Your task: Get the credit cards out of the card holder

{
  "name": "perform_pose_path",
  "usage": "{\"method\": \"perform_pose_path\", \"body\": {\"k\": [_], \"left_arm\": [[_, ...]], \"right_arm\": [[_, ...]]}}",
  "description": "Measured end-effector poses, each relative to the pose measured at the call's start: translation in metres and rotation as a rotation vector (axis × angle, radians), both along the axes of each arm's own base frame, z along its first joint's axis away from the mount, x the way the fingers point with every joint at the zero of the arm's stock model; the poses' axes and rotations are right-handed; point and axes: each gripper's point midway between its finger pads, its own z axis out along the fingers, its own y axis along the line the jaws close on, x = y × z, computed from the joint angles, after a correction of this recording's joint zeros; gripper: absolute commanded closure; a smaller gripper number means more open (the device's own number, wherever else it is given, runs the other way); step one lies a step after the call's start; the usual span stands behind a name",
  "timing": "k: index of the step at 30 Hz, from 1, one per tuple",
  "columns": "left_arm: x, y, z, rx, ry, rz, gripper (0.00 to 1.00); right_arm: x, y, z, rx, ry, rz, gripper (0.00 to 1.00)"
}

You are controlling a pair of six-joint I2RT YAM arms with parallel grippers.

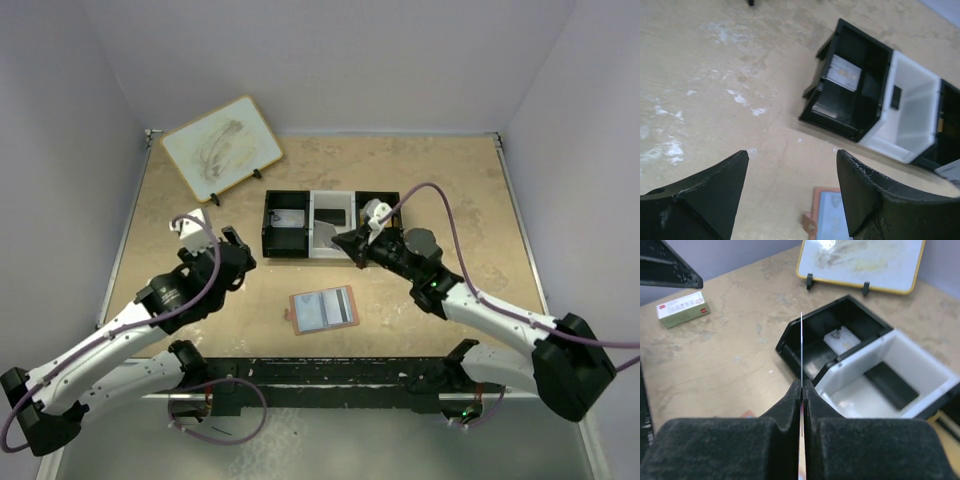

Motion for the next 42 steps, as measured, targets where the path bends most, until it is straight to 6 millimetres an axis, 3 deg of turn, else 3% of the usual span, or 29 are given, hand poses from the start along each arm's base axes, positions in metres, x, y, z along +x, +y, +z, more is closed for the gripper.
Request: {"method": "perform_pose_path", "body": {"k": [3, 9, 15, 21, 25, 29, 42], "left_arm": [[0.006, 0.015, -0.006, 0.090, 0.041, 0.044, 0.29], [0.015, 0.083, -0.020, 0.140, 0.151, 0.211, 0.28], [0.024, 0.106, -0.032, 0.167, 0.221, 0.241, 0.28], [0.019, 0.114, -0.014, 0.156, 0.149, 0.265, 0.28], [0.013, 0.120, 0.005, 0.133, 0.068, 0.287, 0.27], [0.012, 0.121, 0.006, 0.134, 0.062, 0.292, 0.28], [0.014, 0.117, 0.008, 0.119, 0.050, 0.278, 0.27]], "right_arm": [[0.020, 0.016, 0.011, -0.061, -0.083, 0.028, 1.00], [0.050, 0.046, 0.024, -0.161, -0.188, 0.101, 1.00], [0.089, 0.078, 0.030, -0.243, -0.220, 0.133, 1.00], [0.128, 0.104, -0.006, -0.381, -0.172, 0.125, 1.00], [0.143, 0.115, -0.039, -0.497, -0.135, 0.122, 1.00], [0.154, 0.120, -0.066, -0.606, -0.108, 0.111, 1.00], [0.175, 0.117, -0.100, -0.809, -0.106, 0.090, 1.00]]}}
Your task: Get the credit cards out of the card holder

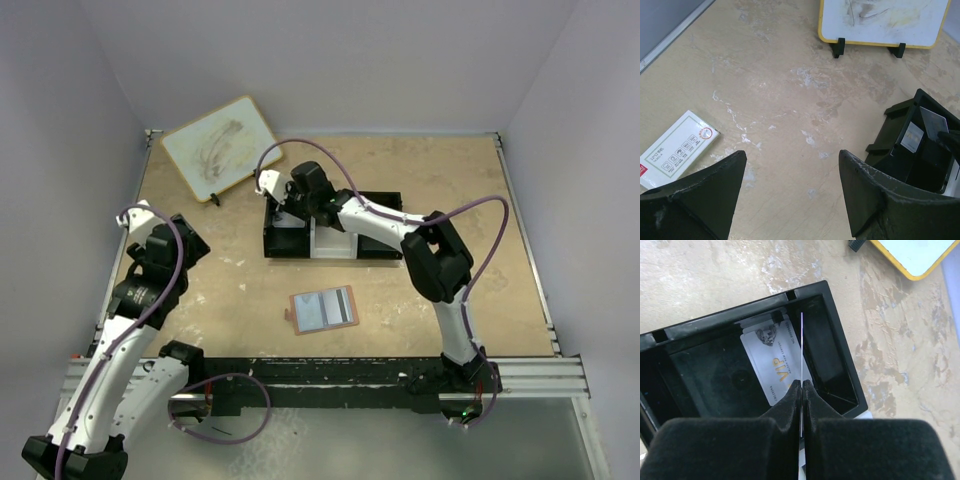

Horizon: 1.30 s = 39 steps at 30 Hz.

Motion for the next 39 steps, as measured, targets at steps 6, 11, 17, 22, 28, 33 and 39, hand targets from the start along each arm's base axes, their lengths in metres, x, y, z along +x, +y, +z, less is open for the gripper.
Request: {"method": "perform_pose_path", "body": {"k": [6, 11, 17, 22, 28, 33, 39], "left_arm": [[0.000, -0.001, 0.001, -0.005, -0.004, -0.007, 0.27], [-0.001, -0.001, 0.003, -0.008, -0.014, -0.007, 0.27], [-0.005, 0.002, 0.010, -0.013, -0.047, 0.004, 0.27], [-0.008, 0.006, 0.016, -0.012, -0.076, 0.018, 0.27], [-0.012, 0.011, 0.021, -0.007, -0.100, 0.038, 0.27], [-0.019, 0.015, 0.029, -0.016, -0.145, 0.057, 0.26], [-0.019, 0.016, 0.028, -0.015, -0.142, 0.058, 0.26]], "right_arm": [[0.004, -0.001, 0.004, -0.074, -0.047, 0.017, 1.00], [0.012, 0.009, 0.005, -0.136, -0.102, 0.040, 1.00], [0.004, 0.010, -0.027, -0.237, -0.093, 0.077, 1.00], [0.006, 0.010, -0.033, -0.286, -0.131, 0.080, 1.00], [0.015, 0.011, -0.025, -0.303, -0.197, 0.059, 0.99], [0.017, 0.009, -0.025, -0.314, -0.214, 0.046, 0.98], [0.018, 0.010, -0.026, -0.314, -0.226, 0.046, 0.95]]}}
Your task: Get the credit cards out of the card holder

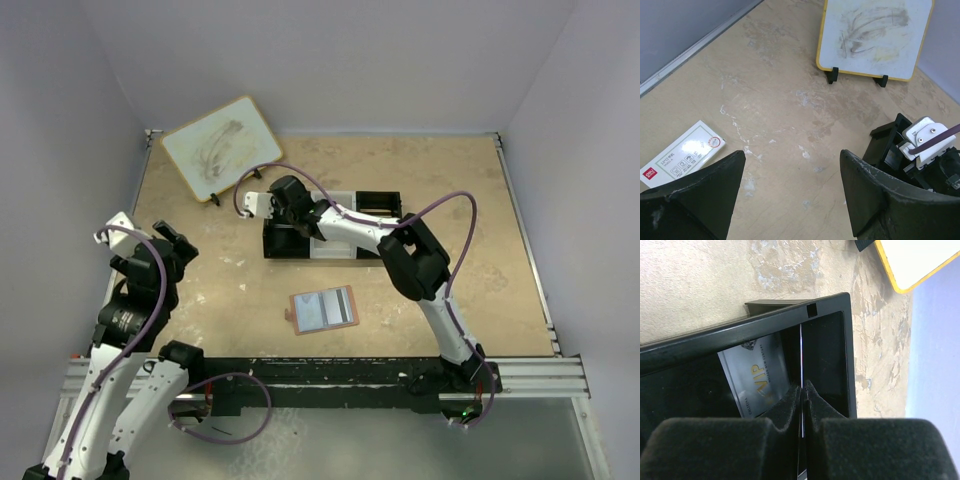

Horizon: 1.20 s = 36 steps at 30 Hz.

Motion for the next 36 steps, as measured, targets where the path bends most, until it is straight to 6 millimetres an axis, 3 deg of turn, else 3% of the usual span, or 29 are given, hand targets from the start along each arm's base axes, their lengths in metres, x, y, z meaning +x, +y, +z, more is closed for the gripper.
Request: {"method": "perform_pose_path", "body": {"k": [9, 15, 18, 20, 21, 25, 32, 36], "left_arm": [[-0.003, 0.002, 0.004, -0.002, -0.020, 0.008, 0.26], [-0.002, 0.002, 0.002, 0.002, -0.009, 0.007, 0.26], [-0.002, 0.002, 0.002, 0.001, -0.009, 0.007, 0.26], [-0.002, 0.002, 0.002, 0.001, -0.009, 0.006, 0.26], [-0.002, 0.001, 0.002, 0.001, -0.009, 0.005, 0.26], [-0.001, 0.001, 0.001, 0.001, -0.007, 0.005, 0.26], [-0.001, 0.001, 0.001, 0.001, -0.004, 0.004, 0.26], [-0.001, 0.001, 0.001, 0.001, -0.004, 0.004, 0.26]], "right_arm": [[-0.001, 0.000, -0.008, -0.010, 0.011, 0.007, 0.87], [-0.002, -0.003, -0.020, -0.035, 0.022, 0.004, 0.61], [-0.004, -0.007, -0.027, -0.052, 0.028, -0.001, 0.58], [-0.006, -0.009, -0.031, -0.059, 0.031, -0.001, 0.43], [-0.007, -0.009, -0.033, -0.060, 0.035, -0.001, 0.41], [-0.006, -0.008, -0.023, -0.041, 0.020, -0.002, 0.35], [-0.012, -0.003, -0.025, 0.001, 0.062, 0.004, 0.30], [-0.020, -0.001, -0.007, 0.081, 0.076, 0.000, 0.23]]}}
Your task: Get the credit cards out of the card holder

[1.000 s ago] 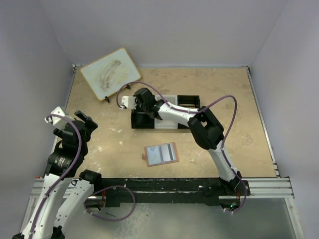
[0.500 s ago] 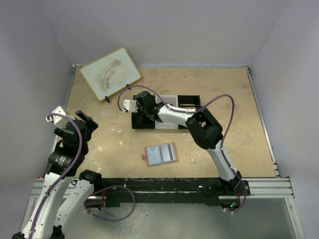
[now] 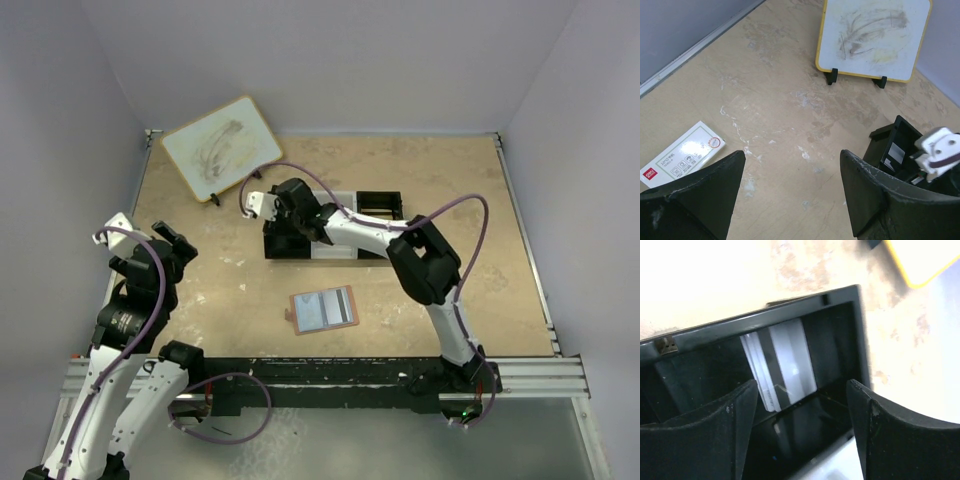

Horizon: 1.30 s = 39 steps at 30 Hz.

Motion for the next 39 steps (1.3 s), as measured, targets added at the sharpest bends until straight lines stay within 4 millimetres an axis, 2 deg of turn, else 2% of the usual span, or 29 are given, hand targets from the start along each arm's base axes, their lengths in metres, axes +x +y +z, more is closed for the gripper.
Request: {"method": "perform_pose_path", "body": {"k": [4, 7, 9, 11, 13, 15, 17, 20, 22, 24, 27, 29, 32, 35, 39], "left_arm": [[0.000, -0.001, 0.000, -0.003, 0.001, -0.006, 0.25], [0.002, -0.002, -0.002, -0.003, 0.008, -0.011, 0.25], [0.003, -0.003, -0.003, -0.003, 0.015, -0.015, 0.25], [0.004, -0.005, -0.005, -0.004, 0.024, -0.019, 0.25], [0.005, -0.006, -0.006, -0.003, 0.030, -0.023, 0.25], [0.006, -0.006, -0.007, -0.004, 0.034, -0.026, 0.25], [0.006, -0.007, -0.007, -0.005, 0.032, -0.027, 0.25], [0.007, -0.007, -0.006, -0.006, 0.030, -0.028, 0.25], [0.007, -0.007, -0.008, -0.005, 0.036, -0.029, 0.25], [0.008, -0.008, -0.011, -0.002, 0.047, -0.029, 0.25], [0.010, -0.008, -0.014, 0.002, 0.062, -0.029, 0.25], [0.010, -0.008, -0.015, 0.003, 0.067, -0.029, 0.25], [0.011, -0.008, -0.017, 0.005, 0.073, -0.029, 0.25], [0.011, -0.009, -0.018, 0.007, 0.080, -0.029, 0.25], [0.011, -0.008, -0.019, 0.009, 0.085, -0.028, 0.25]], "right_arm": [[-0.002, 0.001, 0.049, 0.122, -0.042, -0.035, 0.20], [-0.014, -0.006, 0.100, 0.297, -0.077, -0.079, 0.14], [-0.024, -0.018, 0.124, 0.411, -0.081, -0.132, 0.01], [-0.034, -0.035, 0.142, 0.537, -0.059, -0.224, 0.00], [-0.038, -0.052, 0.146, 0.631, -0.021, -0.335, 0.00], [-0.039, -0.069, 0.137, 0.712, 0.056, -0.450, 0.00], [-0.044, -0.084, 0.117, 0.758, 0.128, -0.531, 0.01], [-0.072, -0.120, 0.068, 0.792, 0.237, -0.673, 0.05], [-0.094, -0.139, 0.044, 0.812, 0.283, -0.731, 0.10], [-0.112, -0.149, 0.029, 0.832, 0.329, -0.771, 0.14], [-0.118, -0.144, 0.031, 0.884, 0.374, -0.788, 0.20], [-0.124, -0.136, 0.034, 0.909, 0.401, -0.781, 0.22], [-0.140, -0.120, 0.034, 0.923, 0.448, -0.764, 0.31], [-0.161, -0.103, 0.028, 0.910, 0.506, -0.752, 0.36], [-0.181, -0.087, 0.013, 0.851, 0.556, -0.770, 0.36]]}}
